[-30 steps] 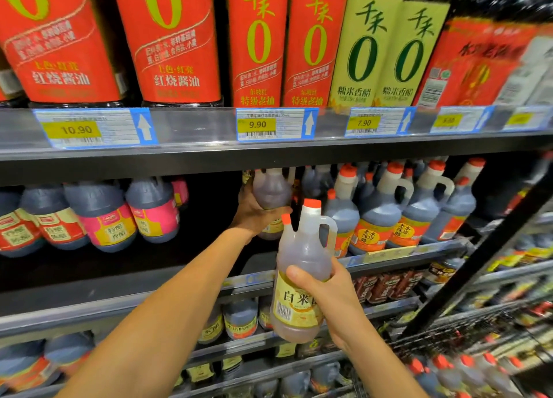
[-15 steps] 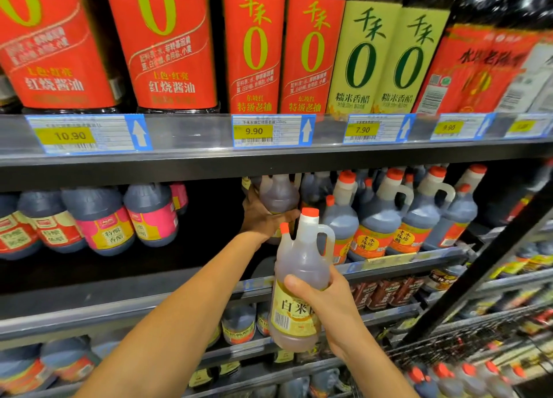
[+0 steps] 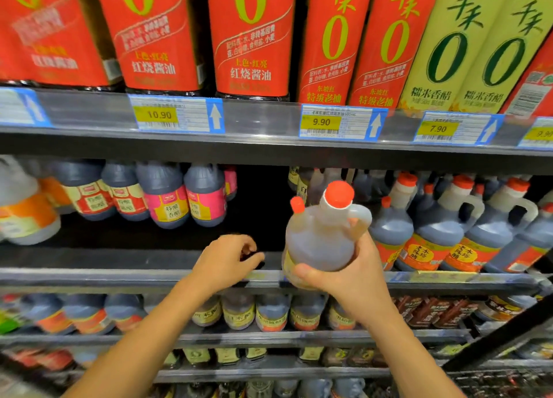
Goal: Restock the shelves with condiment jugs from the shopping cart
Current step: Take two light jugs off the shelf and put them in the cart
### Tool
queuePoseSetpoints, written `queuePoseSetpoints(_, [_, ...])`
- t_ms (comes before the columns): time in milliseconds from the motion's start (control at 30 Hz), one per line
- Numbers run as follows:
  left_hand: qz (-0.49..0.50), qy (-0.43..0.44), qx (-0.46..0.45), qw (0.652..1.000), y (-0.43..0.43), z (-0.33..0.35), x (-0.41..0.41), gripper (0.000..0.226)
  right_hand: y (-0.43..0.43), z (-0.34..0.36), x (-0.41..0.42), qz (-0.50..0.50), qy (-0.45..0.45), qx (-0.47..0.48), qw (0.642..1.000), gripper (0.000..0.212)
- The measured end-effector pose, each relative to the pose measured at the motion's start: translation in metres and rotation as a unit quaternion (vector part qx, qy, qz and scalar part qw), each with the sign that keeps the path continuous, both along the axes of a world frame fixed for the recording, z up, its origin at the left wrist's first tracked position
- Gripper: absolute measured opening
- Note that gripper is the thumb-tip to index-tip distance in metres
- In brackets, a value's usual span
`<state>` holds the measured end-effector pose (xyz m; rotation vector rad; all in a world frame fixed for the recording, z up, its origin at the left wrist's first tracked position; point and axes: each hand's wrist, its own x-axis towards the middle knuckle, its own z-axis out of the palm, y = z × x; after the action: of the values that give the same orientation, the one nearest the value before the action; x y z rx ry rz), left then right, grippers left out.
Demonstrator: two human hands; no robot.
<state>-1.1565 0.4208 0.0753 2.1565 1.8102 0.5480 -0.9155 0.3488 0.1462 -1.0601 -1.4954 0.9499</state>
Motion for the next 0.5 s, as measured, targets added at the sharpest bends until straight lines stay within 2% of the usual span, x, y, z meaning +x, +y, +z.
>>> queuePoseSetpoints(133, [-0.031, 0.040, 0.024, 0.998, -0.017, -0.002, -0.008, 0.045, 0.018, 0.004, -0.017, 0.011, -0.032, 0.045, 0.998, 0.085])
queuePoseSetpoints(233, [-0.064, 0.106, 0.011, 0.992, -0.020, -0.003, -0.011, 0.057, 0.043, -0.008, -0.032, -0.007, -0.034, 0.012, 0.999, 0.082])
queuePoseSetpoints(333, [-0.075, 0.174, 0.024, 0.982, -0.020, -0.003, -0.009, 0.056, 0.063, -0.016, -0.043, -0.030, -0.041, -0.024, 0.998, 0.078])
queuePoseSetpoints(400, [-0.065, 0.177, 0.027, 0.982, -0.020, -0.002, -0.007, 0.054, 0.075, -0.021, -0.049, -0.027, -0.040, -0.032, 0.998, 0.077])
queuePoseSetpoints(500, [-0.060, 0.171, 0.027, 0.983, -0.021, -0.004, -0.007, 0.054, 0.088, -0.031, -0.057, -0.036, -0.057, -0.048, 0.997, 0.063])
